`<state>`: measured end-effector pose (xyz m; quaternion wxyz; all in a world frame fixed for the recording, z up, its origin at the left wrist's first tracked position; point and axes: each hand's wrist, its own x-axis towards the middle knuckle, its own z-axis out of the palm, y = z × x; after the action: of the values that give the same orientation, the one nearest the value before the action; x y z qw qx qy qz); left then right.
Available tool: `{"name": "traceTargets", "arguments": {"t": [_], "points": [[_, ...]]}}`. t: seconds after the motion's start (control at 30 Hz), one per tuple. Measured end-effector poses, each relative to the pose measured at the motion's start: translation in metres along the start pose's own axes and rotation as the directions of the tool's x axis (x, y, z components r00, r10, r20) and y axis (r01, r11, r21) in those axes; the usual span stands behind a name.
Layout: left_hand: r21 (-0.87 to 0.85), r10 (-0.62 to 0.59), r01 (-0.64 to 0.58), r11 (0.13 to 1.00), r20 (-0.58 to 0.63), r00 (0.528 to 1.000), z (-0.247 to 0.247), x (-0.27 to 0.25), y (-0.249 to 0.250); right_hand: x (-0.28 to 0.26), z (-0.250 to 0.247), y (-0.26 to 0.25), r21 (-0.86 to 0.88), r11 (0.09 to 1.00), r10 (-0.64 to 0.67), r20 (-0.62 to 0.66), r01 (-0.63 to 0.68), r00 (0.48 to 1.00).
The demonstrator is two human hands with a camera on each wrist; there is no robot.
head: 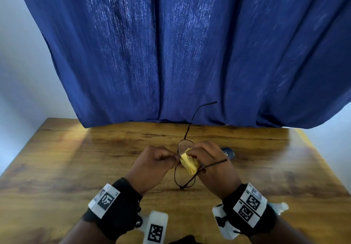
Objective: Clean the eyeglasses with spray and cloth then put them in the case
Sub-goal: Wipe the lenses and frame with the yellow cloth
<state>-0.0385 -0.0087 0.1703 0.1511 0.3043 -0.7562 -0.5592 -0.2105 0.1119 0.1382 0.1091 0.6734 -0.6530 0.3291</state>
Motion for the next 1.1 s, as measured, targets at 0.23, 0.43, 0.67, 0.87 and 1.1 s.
{"name": "traceTargets", "arguments": {"t": [0.23,0.43,0.67,0.87,1.1], "points": [[0.013,0.029,-0.029,1.0,-0.003,1.0,-0.006,-0.001,-0.002,0.003,-0.001,-0.009,0.02,0.999,-0.024,-0.041,0.025,0.999],[0.012,0.045,-0.046,0.999,0.027,0.999,-0.004,0.004,0.0,-0.001,-0.003,-0.011,0.01,0.999,0.053,-0.048,-0.053,0.997],[0.113,0.09,-0.097,0.989,0.072,0.993,-0.003,-0.008,0.005,-0.005,-0.011,-0.013,-0.017,1.0,-0.01,0.025,0.011,1.0],[0.07,0.06,-0.064,0.995,0.066,0.996,-0.017,-0.016,-0.004,-0.002,-0.003,-0.039,0.072,0.995,0.064,0.03,-0.066,0.998],[0.035,0.04,-0.041,0.999,0.035,0.999,-0.038,-0.03,-0.02,-0.004,0.017,-0.056,0.119,0.985,0.117,0.052,-0.122,0.992]]}}
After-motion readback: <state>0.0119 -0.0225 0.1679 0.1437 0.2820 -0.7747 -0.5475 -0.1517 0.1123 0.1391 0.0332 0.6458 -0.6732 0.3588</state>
